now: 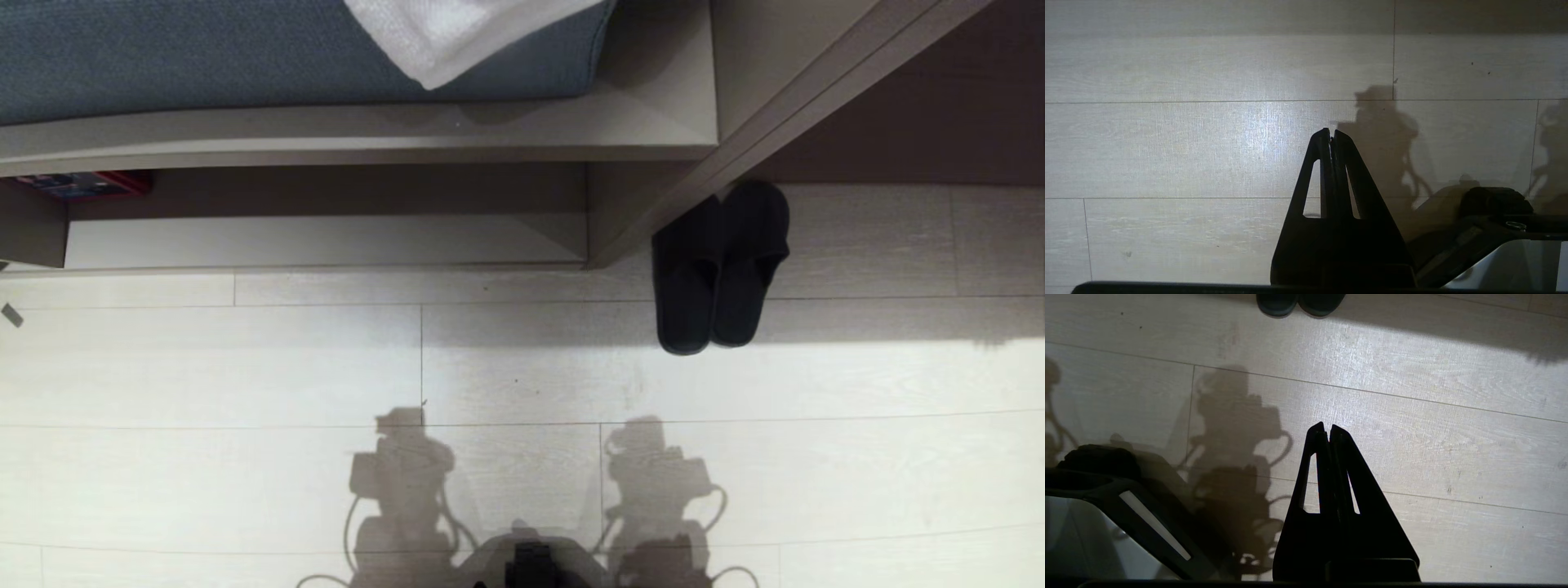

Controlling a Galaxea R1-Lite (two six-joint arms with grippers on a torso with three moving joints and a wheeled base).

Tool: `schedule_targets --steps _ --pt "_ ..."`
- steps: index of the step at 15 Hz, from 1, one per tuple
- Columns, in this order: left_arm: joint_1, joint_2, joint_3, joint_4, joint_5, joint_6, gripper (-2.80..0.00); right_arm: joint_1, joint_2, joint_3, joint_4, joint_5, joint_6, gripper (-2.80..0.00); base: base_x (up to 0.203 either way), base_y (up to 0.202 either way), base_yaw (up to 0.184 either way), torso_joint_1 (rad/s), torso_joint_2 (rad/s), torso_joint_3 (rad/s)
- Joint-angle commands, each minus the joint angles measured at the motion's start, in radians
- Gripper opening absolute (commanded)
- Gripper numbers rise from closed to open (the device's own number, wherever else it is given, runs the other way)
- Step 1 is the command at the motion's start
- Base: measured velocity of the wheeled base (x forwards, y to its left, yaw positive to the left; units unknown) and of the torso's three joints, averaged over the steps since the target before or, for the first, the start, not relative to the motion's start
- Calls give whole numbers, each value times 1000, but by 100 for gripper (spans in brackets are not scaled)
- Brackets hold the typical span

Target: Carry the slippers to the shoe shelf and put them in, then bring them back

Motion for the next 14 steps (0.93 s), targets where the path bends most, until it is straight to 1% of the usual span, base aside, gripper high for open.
schedule_targets --steps 1,14 --pt "1 1 8 0 0 0 -280 0 3 2 0 0 -1 -280 0 0 0 -2 2 212" --pt "0 1 8 0 0 0 -280 1 3 0 0 0 1 -280 0 0 0 2 3 200"
